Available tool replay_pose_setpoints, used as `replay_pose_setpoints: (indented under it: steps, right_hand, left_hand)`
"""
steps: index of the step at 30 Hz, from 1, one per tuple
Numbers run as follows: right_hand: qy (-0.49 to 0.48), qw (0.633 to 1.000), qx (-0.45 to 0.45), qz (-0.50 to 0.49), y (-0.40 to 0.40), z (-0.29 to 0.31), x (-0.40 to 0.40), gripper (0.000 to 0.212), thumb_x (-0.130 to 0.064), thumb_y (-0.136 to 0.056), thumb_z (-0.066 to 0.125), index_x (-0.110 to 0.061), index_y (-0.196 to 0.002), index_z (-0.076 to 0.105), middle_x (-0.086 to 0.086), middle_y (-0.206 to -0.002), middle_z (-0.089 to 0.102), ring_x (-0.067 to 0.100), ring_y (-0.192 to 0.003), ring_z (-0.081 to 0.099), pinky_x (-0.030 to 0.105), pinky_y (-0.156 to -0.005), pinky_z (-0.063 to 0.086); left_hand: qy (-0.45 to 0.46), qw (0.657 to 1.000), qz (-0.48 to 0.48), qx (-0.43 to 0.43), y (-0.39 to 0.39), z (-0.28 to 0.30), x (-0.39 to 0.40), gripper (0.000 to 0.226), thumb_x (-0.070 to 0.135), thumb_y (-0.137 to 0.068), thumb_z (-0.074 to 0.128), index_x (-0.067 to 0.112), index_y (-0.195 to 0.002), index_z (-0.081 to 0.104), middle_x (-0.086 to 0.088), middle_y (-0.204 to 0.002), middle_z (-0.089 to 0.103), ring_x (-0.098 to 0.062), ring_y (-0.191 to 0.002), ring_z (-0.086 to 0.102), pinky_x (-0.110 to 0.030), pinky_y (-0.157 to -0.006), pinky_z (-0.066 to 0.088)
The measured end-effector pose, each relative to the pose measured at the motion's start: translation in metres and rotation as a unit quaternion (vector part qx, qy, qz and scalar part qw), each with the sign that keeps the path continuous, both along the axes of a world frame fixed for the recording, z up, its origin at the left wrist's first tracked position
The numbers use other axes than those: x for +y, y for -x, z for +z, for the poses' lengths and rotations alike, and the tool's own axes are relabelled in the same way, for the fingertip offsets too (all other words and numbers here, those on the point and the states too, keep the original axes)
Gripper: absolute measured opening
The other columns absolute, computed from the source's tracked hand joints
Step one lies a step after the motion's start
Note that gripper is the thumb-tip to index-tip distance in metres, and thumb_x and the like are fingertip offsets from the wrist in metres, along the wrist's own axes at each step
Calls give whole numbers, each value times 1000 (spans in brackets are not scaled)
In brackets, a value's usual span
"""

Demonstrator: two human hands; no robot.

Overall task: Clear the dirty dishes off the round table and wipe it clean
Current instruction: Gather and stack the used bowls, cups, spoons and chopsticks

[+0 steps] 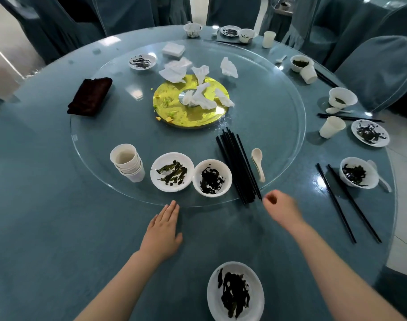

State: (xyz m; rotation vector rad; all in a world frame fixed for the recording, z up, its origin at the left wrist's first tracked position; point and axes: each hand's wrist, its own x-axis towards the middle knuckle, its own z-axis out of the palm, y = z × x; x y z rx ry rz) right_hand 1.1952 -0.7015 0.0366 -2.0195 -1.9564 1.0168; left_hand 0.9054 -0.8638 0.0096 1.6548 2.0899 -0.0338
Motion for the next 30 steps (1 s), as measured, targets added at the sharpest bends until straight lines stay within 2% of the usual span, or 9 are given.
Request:
replay_pose_setpoints:
  steps: [4,8,12,15,19,21,23,26,30]
  right_hand:
    - [106,993,-3,52,-20,-22,-79,17,-28,-89,65,-31,-73,59,-7,-83,68,15,-80,63,30,-77,52]
    - [188,976,-29,104,-32,-35,-133,12,-44,-86,66,-33,-84,60,-12,-87,66,1,-77,60,18,-68,46]
    - [172,978,-53,109,-35,-37,-156,8,-30,-87,63,-35,-86,57,-11,-89,65,4,-82,62,21,-74,51]
    - [167,979,-62,102,-30,-35,-161,11,-25,-86,62,-34,-82,56,-10,-86,65,7,-80,63,22,-71,50]
    - [186,981,22,50,-16,-30,-155,12,-9,-80,61,-20,-79,62,-1,-69,68,10,-55,63,25,-53,52]
    - [181,981,70,20,-1,-24,-146,12,-1,-82,58,-13,-80,61,1,-57,66,11,-48,61,26,-49,50]
    - [185,973,139,-21,24,-15,-137,14,5,-85,57,-8,-80,60,3,-56,64,12,-47,60,25,-48,52]
    - [212,937,264,-86,76,1,-126,9,6,-89,56,-1,-87,60,11,-68,64,15,-55,61,24,-52,53]
    - [255,882,364,-157,154,10,-113,9,7,-92,51,2,-91,59,15,-71,63,17,-55,61,23,-51,54]
  left_hand:
    - [-11,1000,11,-22,-3,0,-6,73,34,-95,43,20,-156,4,6,-162,-10,-12,-149,-4,-33,-120,7]
    - [-4,999,2,-46,-15,-5,-21,66,33,-96,44,23,-154,14,7,-162,-1,-14,-149,0,-35,-121,10]
    - [4,998,-4,-62,-21,-11,-38,63,33,-96,45,26,-153,18,9,-161,6,-14,-149,4,-34,-121,11]
    - [4,998,12,-67,-15,-11,-47,63,33,-95,46,26,-152,20,7,-161,10,-14,-148,7,-34,-121,13]
    - [-7,997,38,-71,4,-6,-56,62,32,-95,47,26,-152,21,7,-160,13,-15,-148,11,-35,-120,16]
    - [-17,997,44,-61,15,-4,-60,62,32,-95,47,26,-151,23,6,-160,15,-15,-147,13,-35,-119,16]
    - [-24,997,51,-50,28,-3,-65,62,31,-95,48,25,-151,24,6,-160,16,-16,-147,15,-35,-119,17]
    - [-24,998,50,-18,48,-3,-74,63,31,-94,50,24,-151,25,3,-160,19,-19,-147,17,-36,-119,18]
    - [-7,999,21,39,72,-6,-92,64,32,-92,51,21,-151,30,-1,-159,24,-24,-147,20,-38,-118,18]
